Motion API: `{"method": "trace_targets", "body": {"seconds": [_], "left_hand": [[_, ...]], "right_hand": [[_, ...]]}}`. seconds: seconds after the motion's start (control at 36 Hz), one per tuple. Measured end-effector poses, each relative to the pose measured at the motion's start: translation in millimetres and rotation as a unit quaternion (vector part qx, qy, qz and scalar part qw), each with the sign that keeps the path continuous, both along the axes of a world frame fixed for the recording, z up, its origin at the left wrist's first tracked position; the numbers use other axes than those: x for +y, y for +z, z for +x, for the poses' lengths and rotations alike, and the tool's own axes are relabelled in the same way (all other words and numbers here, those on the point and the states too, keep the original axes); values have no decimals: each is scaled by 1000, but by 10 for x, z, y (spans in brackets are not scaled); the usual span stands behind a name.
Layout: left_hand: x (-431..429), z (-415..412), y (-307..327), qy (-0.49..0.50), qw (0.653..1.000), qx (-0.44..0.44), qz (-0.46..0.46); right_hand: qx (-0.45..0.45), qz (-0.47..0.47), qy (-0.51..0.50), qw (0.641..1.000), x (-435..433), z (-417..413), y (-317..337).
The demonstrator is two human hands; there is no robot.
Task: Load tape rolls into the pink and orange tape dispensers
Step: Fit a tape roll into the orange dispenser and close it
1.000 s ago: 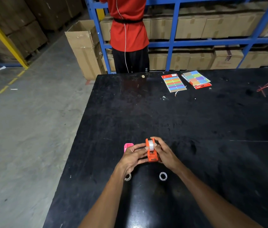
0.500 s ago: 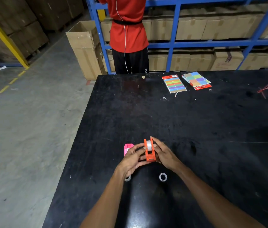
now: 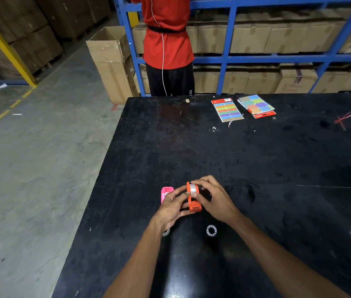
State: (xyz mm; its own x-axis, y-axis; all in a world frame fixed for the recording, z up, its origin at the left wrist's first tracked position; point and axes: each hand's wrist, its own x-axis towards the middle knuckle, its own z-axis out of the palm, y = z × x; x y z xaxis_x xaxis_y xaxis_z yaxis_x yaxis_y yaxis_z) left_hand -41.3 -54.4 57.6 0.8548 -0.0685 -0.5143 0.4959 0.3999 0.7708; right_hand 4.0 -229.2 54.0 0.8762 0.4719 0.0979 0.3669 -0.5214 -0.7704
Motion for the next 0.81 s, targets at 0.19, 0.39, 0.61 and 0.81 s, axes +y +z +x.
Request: {"method": "trace_targets", "body": {"seconds": [0.19,0.39,0.61,0.81], "left_hand": [[23,-9,6,-17,1000,-10,9],[38,-10,1,-18,999,2,31],[84,-1,-12,-8,999,6,39],[153,74,-17,-10,999,-1,37]], "right_hand": [[-82,-101,2,992,37,15,54],[-128,-89,-10,988,89,53,98],[-157,-79,-2,984,81,-38,202],[-180,-69,14,981,24,-257,213]]}}
